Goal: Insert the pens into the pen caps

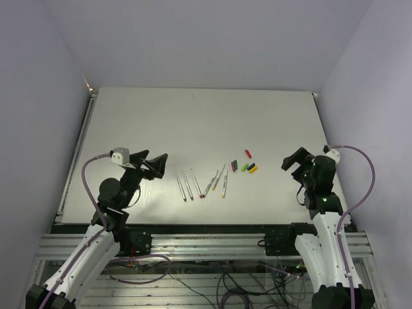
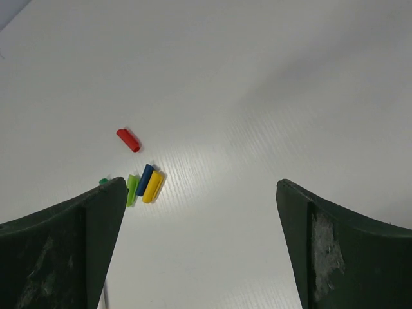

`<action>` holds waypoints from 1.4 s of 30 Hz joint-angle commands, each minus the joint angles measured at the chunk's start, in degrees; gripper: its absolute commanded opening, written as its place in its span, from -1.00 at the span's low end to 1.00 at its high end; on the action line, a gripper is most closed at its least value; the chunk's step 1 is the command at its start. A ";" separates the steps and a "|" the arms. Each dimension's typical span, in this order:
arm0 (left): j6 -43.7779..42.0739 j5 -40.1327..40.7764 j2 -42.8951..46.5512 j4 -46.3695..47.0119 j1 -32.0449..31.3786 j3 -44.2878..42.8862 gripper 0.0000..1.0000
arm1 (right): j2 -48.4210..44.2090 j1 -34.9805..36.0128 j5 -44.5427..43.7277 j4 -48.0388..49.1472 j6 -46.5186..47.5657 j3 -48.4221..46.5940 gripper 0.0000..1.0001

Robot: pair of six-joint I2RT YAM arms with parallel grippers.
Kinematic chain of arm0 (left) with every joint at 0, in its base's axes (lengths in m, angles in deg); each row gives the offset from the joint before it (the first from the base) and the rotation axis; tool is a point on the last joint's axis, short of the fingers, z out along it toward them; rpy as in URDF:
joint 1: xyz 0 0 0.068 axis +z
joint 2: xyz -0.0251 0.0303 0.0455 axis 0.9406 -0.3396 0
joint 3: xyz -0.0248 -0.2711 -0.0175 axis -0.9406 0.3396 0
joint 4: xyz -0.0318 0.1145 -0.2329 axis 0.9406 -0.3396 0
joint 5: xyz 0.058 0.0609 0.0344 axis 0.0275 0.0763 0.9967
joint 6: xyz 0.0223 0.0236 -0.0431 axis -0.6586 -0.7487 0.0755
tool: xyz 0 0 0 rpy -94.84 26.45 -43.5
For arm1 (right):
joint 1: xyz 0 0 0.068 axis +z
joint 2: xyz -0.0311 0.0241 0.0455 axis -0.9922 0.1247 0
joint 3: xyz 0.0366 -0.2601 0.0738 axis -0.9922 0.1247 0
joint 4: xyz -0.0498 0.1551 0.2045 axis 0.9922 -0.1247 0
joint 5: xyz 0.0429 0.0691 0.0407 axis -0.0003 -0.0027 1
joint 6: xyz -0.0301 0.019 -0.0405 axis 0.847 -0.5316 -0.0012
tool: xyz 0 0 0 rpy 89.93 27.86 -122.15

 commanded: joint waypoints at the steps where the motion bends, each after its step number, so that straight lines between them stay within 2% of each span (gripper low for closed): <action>1: 0.95 6.34 3.08 0.47 -0.14 0.70 0.99 | -0.11 -0.21 -2.30 -0.07 -0.03 -1.34 1.00; 6: 0.82 6.21 0.89 -4.71 -0.14 -2.16 0.99 | 0.06 -0.25 -2.43 -0.78 -0.49 -1.61 1.00; 16: 2.20 4.11 -4.34 -3.76 -0.14 -3.78 0.99 | -2.17 -0.21 -2.15 -0.94 -1.52 -1.34 1.00; 22: 6.44 9.40 -4.51 -7.26 -0.06 -4.61 0.99 | -4.19 -0.21 3.50 3.04 -0.48 0.21 1.00; 26: 6.66 10.93 -4.09 -9.69 -0.12 -5.50 0.99 | -0.91 -0.21 4.78 3.20 -1.58 -0.07 1.00; 29: 8.58 15.45 -5.25 -13.58 -0.10 -6.35 0.99 | 1.56 -0.22 9.27 5.75 -0.15 0.30 1.00; 33: 6.90 13.06 -8.87 -13.43 -0.14 -7.23 0.85 | 1.70 -0.22 10.93 7.68 0.54 0.89 1.00; 36: 3.64 13.26 -11.79 -16.84 -0.34 -9.99 0.74 | 2.01 -0.21 10.87 7.16 0.78 0.70 1.00; 42: 2.40 18.08 -12.99 -18.89 -5.59 -11.70 0.71 | 3.06 -0.21 7.23 6.51 -0.40 0.82 1.00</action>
